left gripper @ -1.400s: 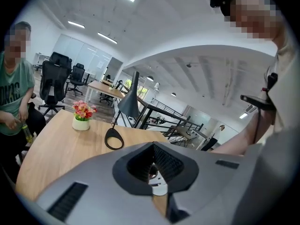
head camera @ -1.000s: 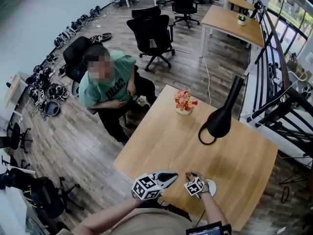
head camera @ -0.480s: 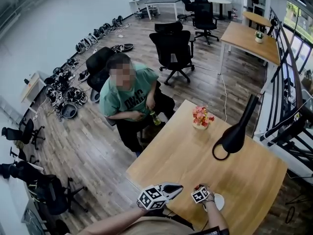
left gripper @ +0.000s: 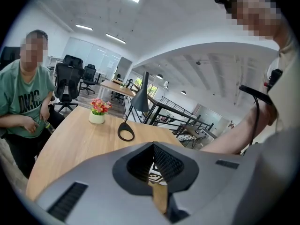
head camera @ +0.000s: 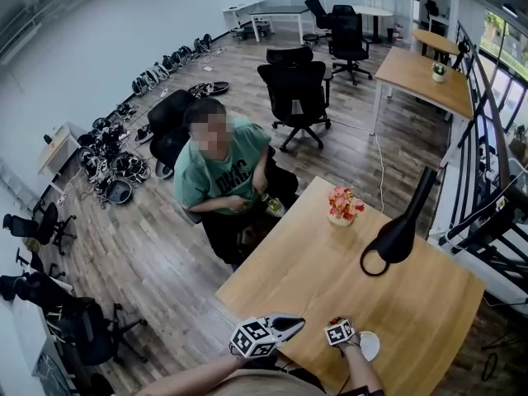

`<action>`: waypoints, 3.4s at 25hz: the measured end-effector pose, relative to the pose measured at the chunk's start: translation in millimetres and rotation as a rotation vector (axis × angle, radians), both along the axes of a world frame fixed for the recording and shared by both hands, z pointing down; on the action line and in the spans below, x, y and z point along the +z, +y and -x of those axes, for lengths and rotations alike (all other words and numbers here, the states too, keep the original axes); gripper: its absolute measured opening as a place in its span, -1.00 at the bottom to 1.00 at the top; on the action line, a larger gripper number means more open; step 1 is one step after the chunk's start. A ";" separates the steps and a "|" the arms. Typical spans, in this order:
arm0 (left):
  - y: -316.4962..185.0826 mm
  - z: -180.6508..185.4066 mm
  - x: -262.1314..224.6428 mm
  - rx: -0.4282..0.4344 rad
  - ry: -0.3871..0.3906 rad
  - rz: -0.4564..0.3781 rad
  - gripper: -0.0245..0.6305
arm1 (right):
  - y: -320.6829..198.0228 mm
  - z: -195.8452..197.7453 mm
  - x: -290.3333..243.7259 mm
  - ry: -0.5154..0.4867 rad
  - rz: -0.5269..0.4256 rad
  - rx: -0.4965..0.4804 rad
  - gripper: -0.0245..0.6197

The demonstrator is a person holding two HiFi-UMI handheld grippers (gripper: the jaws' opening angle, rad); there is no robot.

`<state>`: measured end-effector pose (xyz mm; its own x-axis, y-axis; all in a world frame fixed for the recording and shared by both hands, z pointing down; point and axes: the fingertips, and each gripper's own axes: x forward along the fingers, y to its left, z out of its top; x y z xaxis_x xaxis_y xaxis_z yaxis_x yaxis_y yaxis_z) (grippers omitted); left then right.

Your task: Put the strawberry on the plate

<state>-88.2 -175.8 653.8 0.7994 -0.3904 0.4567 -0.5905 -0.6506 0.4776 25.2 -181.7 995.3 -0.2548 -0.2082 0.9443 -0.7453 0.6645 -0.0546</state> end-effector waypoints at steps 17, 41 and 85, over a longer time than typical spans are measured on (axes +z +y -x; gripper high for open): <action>-16.5 -16.9 -5.3 0.054 0.094 -0.008 -0.91 | -12.2 -2.3 -256.5 -0.385 -0.361 0.266 -0.46; -29.9 -65.9 -31.3 0.125 0.152 -0.066 -0.91 | 14.2 -84.5 -468.1 -0.438 -0.825 0.389 -0.46; 74.8 -153.5 24.5 0.052 0.062 -0.016 -0.91 | 123.7 -205.9 -373.9 -0.331 -0.738 0.378 -0.46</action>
<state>65.3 -101.1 678.3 0.8455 -0.3543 0.3994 -0.5251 -0.6874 0.5018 231.1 -57.9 621.4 -0.2818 -0.8593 0.4268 -0.9436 0.3288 0.0390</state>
